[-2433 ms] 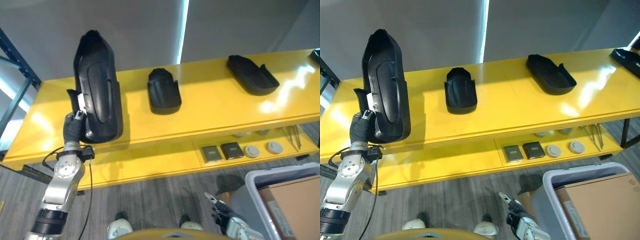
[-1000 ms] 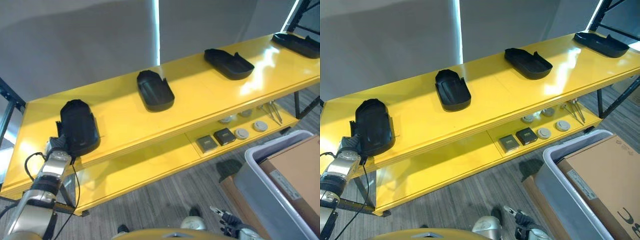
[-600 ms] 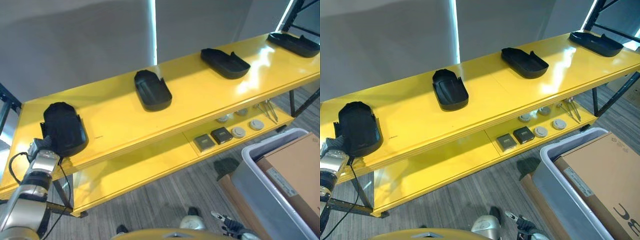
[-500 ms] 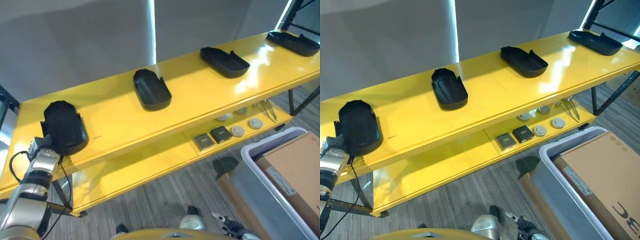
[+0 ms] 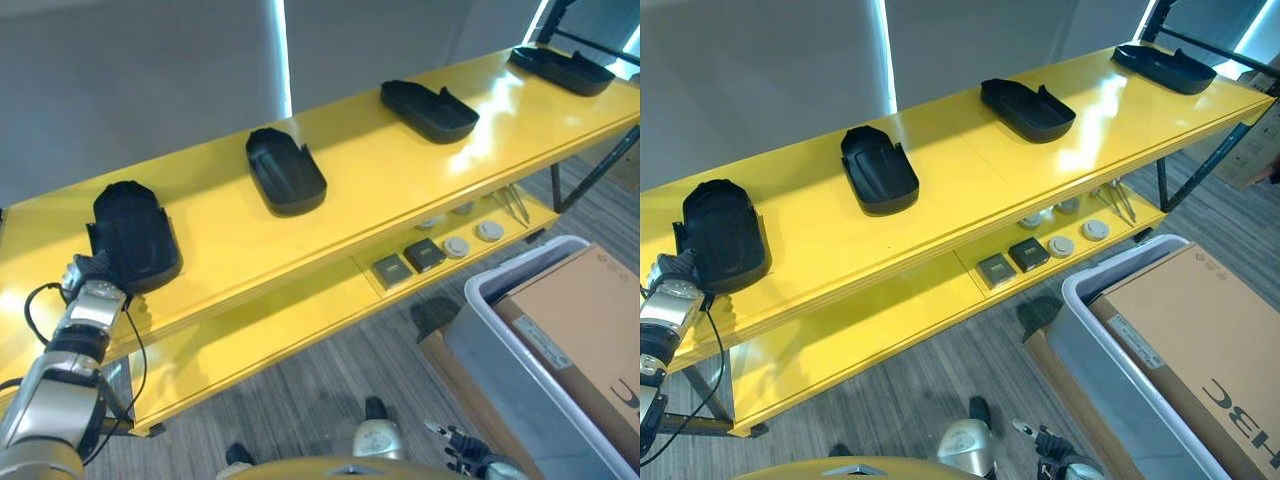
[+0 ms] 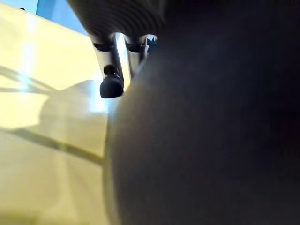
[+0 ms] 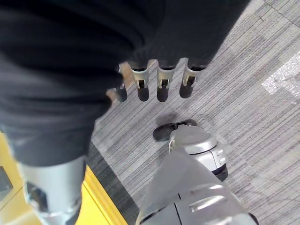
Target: Move parts from the plastic box to the shelf.
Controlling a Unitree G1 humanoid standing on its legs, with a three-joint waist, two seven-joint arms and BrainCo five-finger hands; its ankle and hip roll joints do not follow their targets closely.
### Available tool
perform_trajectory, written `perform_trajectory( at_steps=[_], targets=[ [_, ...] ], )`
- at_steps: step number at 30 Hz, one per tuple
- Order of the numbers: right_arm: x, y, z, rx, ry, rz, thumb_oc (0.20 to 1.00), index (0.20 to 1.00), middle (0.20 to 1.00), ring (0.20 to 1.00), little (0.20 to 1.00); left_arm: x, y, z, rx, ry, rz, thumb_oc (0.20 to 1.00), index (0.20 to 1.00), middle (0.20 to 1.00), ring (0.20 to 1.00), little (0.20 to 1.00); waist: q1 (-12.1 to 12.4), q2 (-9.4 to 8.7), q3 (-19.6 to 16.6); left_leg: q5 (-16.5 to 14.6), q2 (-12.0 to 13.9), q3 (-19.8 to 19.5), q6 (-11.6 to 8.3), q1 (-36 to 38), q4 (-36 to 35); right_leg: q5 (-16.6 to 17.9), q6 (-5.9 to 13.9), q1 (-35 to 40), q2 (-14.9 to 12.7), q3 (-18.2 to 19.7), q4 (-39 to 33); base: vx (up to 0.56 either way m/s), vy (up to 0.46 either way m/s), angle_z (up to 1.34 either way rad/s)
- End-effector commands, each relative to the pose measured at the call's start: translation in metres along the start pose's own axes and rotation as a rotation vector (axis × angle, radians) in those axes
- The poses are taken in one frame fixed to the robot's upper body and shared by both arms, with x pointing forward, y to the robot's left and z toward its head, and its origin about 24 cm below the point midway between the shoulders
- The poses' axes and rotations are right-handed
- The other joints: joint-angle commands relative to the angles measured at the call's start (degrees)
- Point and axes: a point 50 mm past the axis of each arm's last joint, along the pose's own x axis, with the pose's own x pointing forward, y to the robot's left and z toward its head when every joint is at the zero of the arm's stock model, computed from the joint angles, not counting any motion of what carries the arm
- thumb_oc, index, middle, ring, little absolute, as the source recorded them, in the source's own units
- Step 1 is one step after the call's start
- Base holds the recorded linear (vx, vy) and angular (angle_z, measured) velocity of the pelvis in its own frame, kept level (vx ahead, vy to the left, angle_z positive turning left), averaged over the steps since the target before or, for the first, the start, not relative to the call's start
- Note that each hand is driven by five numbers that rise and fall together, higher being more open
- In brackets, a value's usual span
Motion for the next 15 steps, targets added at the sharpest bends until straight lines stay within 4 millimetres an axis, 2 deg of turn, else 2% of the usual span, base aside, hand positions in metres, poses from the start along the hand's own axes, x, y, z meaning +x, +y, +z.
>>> perform_trajectory(
  at_steps=[1, 2, 9, 14, 15],
  targets=[
    [-0.001, 0.005, 0.015, -0.039, -0.074, 0.021, 1.0, 1.0, 1.0, 1.0, 1.0, 0.012, 0.049, 0.033, -0.02, -0.066, 0.181, 0.918, 0.918, 0.918, 0.918, 0.918, 0.42, -1.33, 0.67, -6.24, 1.96, -1.19, 2.38, -3.41, 9.66, -5.09, -0.13, -0.98, -0.53, 1.0, 5.4, 0.0, 0.0, 0.0],
    [-0.001, 0.005, 0.014, -0.039, -0.072, 0.022, 1.0, 1.0, 1.0, 1.0, 1.0, 0.012, 0.05, 0.032, -0.02, -0.062, 0.183, 1.0, 1.0, 1.0, 1.0, 1.0, 0.5, -1.39, 0.68, -6.22, 1.99, -1.26, 2.39, -3.36, 9.7, -5.08, -0.17, -0.89, -0.57, 0.88, 5.43, 0.0, 0.0, 0.0],
    [0.0, 0.009, 0.012, -0.053, -0.055, 0.028, 1.0, 1.0, 1.0, 1.0, 1.0, 0.014, 0.062, 0.034, -0.034, -0.081, 0.245, 1.0, 1.0, 1.0, 1.0, 1.0, 1.02, -1.28, 0.16, -6.17, 2.03, -1.45, 2.38, -2.85, 9.46, -5.37, -0.31, -0.13, -0.62, 0.34, 5.46, 0.0, 0.0, 0.0],
    [0.0, 0.009, 0.01, -0.056, -0.048, 0.03, 1.0, 1.0, 1.0, 1.0, 1.0, 0.012, 0.077, 0.045, -0.049, -0.159, 0.321, 1.0, 1.0, 1.0, 1.0, 1.0, 1.47, -1.08, -0.03, -6.08, 1.91, -1.66, 2.37, -2.41, 8.91, -5.48, -0.39, 0.39, -0.65, -0.08, 5.28, 0.0, 0.009, 0.03],
    [0.0, 0.009, 0.008, -0.055, -0.045, 0.025, 1.0, 1.0, 1.0, 1.0, 1.0, 0.007, 0.093, 0.059, -0.052, -0.261, 0.384, 1.0, 1.0, 1.0, 1.0, 1.0, 2.21, -0.9, -0.36, -6.14, 1.69, -1.91, 2.49, -1.92, 8.37, -5.44, -0.36, 0.93, -0.79, -0.57, 4.94, 0.0, 0.0, 0.0]
  ],
)
